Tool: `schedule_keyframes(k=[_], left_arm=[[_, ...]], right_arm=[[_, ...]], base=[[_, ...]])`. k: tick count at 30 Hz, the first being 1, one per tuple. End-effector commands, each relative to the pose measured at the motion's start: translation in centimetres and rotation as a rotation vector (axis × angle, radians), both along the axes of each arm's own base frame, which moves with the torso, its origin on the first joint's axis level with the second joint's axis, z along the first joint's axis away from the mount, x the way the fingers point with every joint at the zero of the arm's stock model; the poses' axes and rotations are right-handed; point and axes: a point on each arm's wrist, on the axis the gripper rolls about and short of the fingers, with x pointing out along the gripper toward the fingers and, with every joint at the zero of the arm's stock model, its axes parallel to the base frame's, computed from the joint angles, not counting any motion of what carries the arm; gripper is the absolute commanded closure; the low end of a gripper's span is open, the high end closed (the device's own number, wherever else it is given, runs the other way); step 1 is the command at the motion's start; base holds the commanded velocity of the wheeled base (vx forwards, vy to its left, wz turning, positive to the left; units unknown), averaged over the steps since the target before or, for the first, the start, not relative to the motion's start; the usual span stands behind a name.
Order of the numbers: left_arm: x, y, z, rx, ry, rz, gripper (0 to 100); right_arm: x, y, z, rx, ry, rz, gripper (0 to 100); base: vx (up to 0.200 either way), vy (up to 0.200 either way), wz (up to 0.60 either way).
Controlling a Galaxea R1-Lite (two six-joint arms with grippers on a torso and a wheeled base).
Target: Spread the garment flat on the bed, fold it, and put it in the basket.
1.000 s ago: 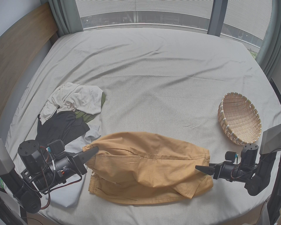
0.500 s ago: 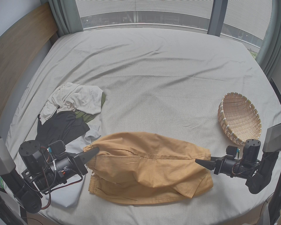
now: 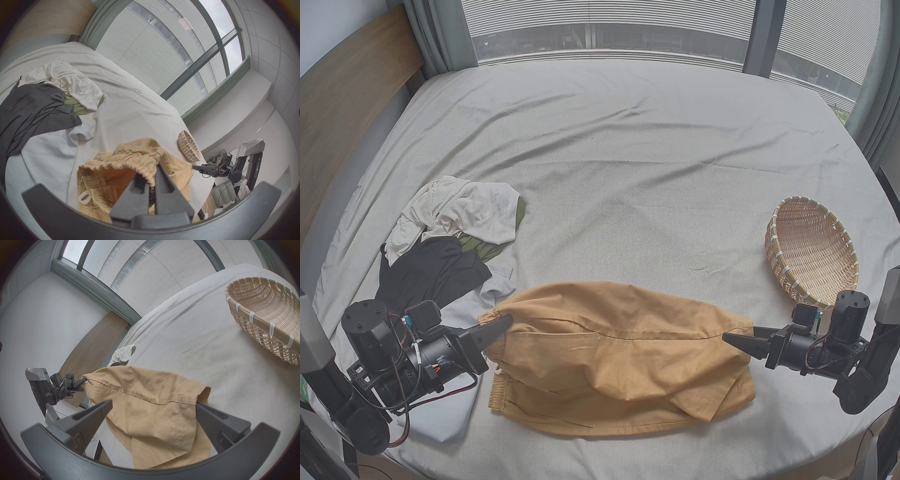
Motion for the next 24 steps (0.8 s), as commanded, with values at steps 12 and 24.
schedule_keyframes(k=[12,24], left_arm=[[0.0,0.0,-0.1,0.001,0.002,-0.002,100],[0.0,0.0,0.0,0.0,-0.001,-0.001,100]], right_arm=[[-0.2,0.0,0.8,0.022,-0.014,-0.001,0],[-1.6,1.0,2.2,0.044,-0.044,0.045,0]], base=[[0.0,0.0,0.0],[0.0,0.0,0.0]])
